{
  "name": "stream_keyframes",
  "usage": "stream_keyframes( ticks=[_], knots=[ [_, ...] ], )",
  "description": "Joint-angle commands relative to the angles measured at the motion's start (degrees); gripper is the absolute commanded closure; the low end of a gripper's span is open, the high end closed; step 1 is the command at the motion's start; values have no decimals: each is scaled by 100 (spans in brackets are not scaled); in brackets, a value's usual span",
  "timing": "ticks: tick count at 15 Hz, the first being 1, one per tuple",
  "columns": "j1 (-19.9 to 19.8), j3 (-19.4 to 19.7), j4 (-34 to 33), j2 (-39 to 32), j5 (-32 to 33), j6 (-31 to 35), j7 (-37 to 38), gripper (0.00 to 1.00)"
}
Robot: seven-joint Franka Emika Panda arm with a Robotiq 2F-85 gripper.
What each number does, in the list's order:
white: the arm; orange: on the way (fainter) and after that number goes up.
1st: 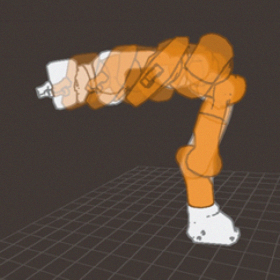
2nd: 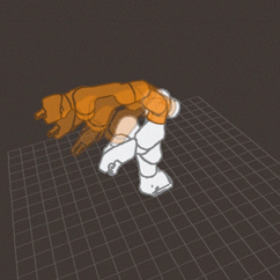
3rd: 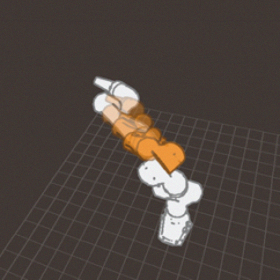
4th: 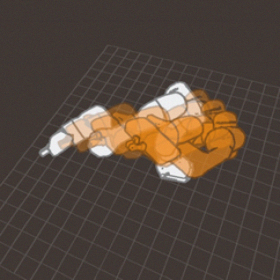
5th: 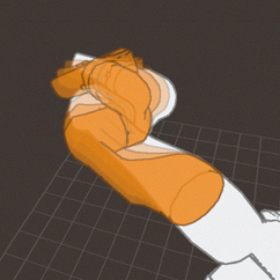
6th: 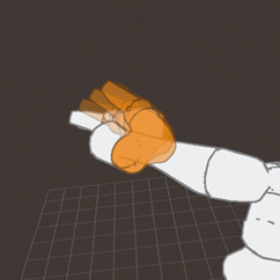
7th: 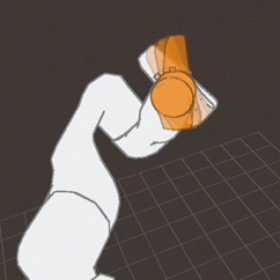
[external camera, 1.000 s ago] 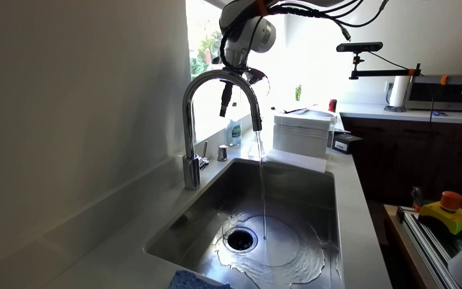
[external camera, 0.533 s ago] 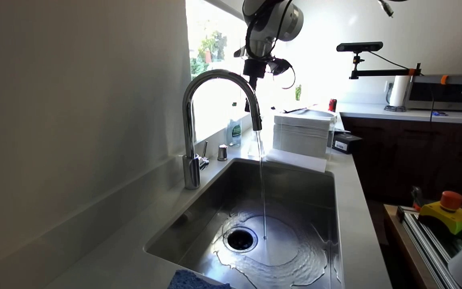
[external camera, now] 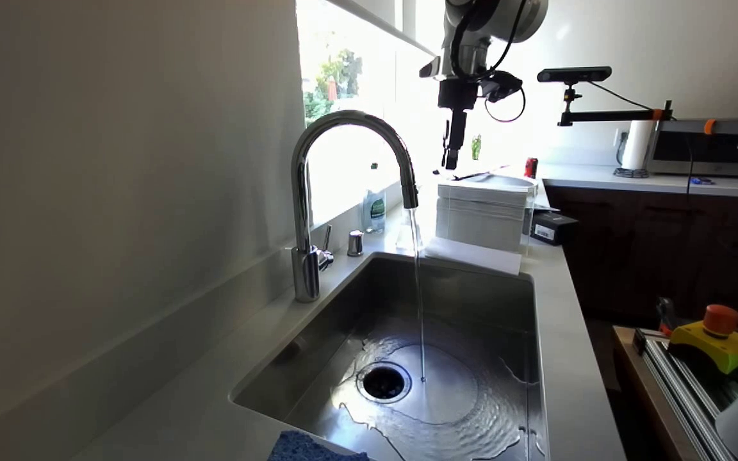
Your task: Move the faucet to the center of the sink then move the faucet handle to the right.
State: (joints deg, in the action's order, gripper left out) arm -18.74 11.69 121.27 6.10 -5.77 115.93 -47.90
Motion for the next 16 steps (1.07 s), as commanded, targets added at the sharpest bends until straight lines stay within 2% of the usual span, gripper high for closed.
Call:
stream_keyframes(
  ticks=[1,9,16],
  knots=[
    [210,185,767,784,314,278,5,0],
    [578,301,1481,1732,372,640,-231,0],
    [903,233,1982,2290,235,1483,211,0]
  ],
)
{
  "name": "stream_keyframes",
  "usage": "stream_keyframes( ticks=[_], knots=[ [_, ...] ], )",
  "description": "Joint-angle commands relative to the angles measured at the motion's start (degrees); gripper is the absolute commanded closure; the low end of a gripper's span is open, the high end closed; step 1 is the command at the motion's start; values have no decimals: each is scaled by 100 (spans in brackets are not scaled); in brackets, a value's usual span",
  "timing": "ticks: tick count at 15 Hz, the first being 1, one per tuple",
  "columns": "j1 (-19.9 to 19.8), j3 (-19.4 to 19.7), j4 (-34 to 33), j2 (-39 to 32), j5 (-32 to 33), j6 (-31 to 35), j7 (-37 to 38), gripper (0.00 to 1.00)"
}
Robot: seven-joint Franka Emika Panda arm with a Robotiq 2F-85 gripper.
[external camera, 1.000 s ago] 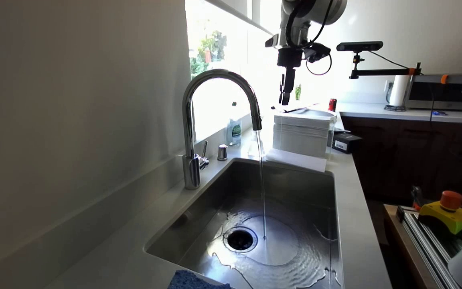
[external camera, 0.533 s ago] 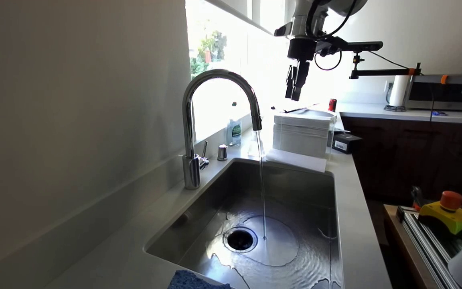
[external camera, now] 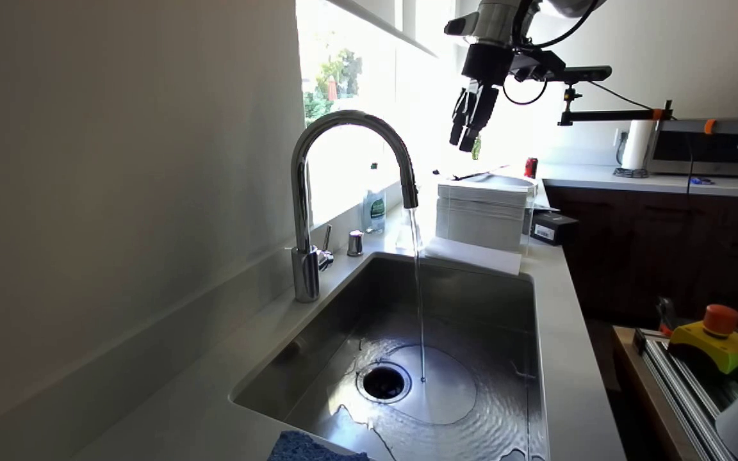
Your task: Move the faucet to the center of the sink then move the faucet handle to the right.
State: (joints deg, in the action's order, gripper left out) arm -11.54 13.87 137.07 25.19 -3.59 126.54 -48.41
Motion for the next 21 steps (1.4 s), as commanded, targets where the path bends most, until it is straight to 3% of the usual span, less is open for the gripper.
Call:
stream_keyframes(
  ticks=[1,7,8,16,21],
  knots=[
    [234,11,457,420,17,532,322,0],
    [471,20,731,660,-19,1076,732,0],
    [502,109,465,436,96,853,585,0],
    [542,110,552,540,99,929,720,0],
    [605,78,561,683,60,1285,805,0]
  ],
)
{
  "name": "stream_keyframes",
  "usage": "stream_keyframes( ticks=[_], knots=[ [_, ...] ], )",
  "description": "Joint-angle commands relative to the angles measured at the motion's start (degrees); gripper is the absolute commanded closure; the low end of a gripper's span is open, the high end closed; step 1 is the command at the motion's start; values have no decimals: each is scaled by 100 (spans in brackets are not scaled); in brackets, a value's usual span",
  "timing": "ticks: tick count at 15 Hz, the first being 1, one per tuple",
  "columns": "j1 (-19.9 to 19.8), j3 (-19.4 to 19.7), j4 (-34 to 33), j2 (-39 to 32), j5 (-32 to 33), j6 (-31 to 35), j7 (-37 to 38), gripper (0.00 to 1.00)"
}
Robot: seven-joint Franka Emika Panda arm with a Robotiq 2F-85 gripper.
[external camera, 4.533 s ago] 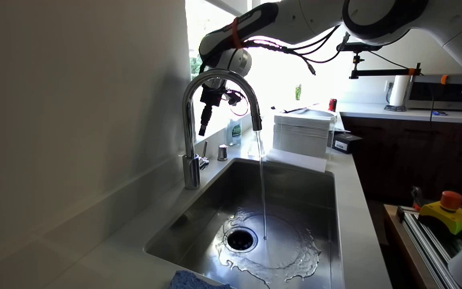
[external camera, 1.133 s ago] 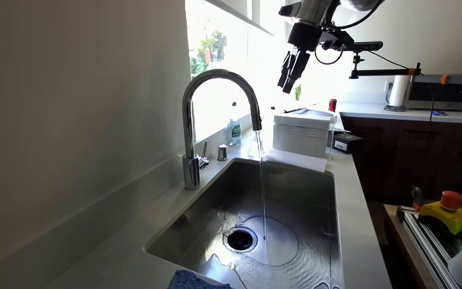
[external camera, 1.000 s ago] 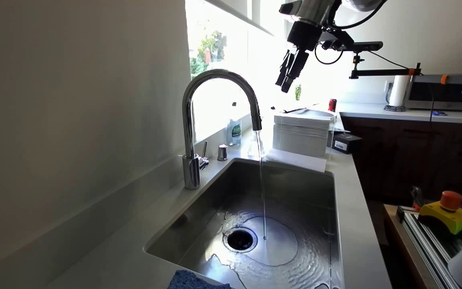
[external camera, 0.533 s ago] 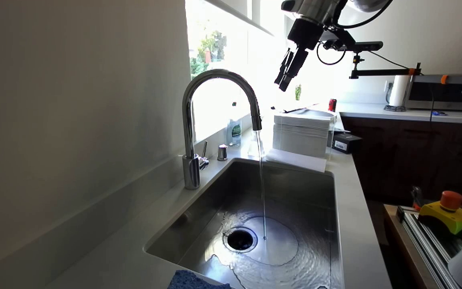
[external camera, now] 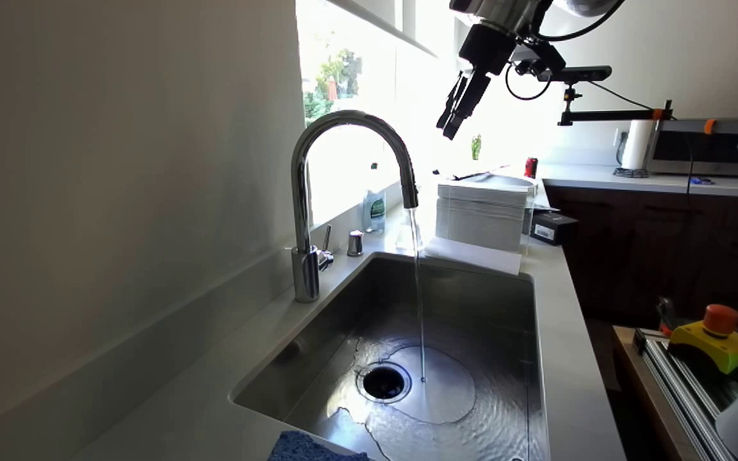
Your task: Move the faucet to the center of the sink then move the faucet handle to the right.
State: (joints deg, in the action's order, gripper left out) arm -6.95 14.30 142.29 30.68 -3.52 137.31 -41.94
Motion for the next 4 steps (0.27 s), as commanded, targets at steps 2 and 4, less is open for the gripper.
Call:
stream_keyframes(
  ticks=[2,4],
  knots=[
    [244,66,8,144,-2,293,133,0],
    [248,107,-36,87,88,221,98,0]
  ],
)
